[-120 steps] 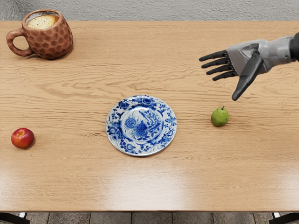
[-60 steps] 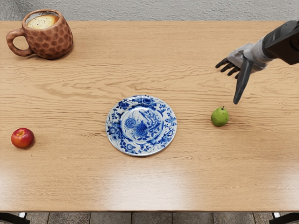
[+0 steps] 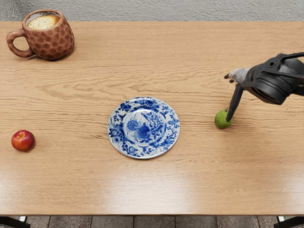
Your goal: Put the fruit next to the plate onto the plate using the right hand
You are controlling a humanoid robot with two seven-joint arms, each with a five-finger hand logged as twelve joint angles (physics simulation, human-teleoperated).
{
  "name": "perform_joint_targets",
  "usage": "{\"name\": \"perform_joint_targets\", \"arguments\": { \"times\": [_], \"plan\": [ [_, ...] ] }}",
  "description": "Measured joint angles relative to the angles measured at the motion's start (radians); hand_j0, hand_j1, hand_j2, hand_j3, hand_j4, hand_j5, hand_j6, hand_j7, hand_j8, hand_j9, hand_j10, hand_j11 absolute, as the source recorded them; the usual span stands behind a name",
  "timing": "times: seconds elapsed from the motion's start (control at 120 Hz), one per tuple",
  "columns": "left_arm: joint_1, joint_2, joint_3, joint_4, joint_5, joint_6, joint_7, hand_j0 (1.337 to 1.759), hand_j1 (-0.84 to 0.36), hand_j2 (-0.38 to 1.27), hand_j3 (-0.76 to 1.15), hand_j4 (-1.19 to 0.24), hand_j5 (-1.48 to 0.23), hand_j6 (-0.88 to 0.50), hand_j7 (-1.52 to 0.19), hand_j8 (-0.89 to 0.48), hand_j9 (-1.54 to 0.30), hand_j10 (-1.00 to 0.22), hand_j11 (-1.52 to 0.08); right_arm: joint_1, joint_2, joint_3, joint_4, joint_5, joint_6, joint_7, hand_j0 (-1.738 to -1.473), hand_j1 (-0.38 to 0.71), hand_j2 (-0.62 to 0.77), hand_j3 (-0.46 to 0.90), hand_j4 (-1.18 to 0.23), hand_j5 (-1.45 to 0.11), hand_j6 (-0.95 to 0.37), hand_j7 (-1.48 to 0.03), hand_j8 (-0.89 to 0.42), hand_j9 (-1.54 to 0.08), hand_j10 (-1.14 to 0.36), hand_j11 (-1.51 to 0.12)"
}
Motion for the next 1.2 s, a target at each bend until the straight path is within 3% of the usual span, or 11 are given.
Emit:
{"name": "perform_joint_targets", "arguments": {
  "times": [0.417, 0.617, 1.2],
  "plan": [
    [0.000, 0.000, 0.000, 0.000, 0.000, 0.000, 0.000, 1.658, 0.35, 0.00, 0.00, 0.00, 0.00, 0.00, 0.00, 0.00, 0.00, 0.00, 0.00, -0.127, 0.050, 0.001, 0.013, -0.156, -0.149, 0.000, -1.658, -0.32, 0.00, 0.00, -0.03, -0.03, -0.03, -0.03, -0.03, -0.03, -0.03, -0.03],
    [0.000, 0.000, 0.000, 0.000, 0.000, 0.000, 0.000, 1.658, 0.35, 0.00, 0.00, 0.00, 0.00, 0.00, 0.00, 0.00, 0.00, 0.00, 0.00, -0.186, 0.056, 0.022, -0.014, -0.177, -0.153, 0.000, -1.658, -0.24, -0.02, 0.00, -0.09, -0.12, -0.09, -0.12, -0.09, -0.12, -0.09, -0.12],
    [0.000, 0.000, 0.000, 0.000, 0.000, 0.000, 0.000, 1.658, 0.35, 0.00, 0.00, 0.00, 0.00, 0.00, 0.00, 0.00, 0.00, 0.00, 0.00, -0.202, 0.093, 0.073, -0.021, -0.178, -0.148, 0.000, -1.658, -0.12, -0.04, 0.00, -0.19, -0.25, -0.19, -0.25, -0.19, -0.25, -0.19, -0.25]
  ]
}}
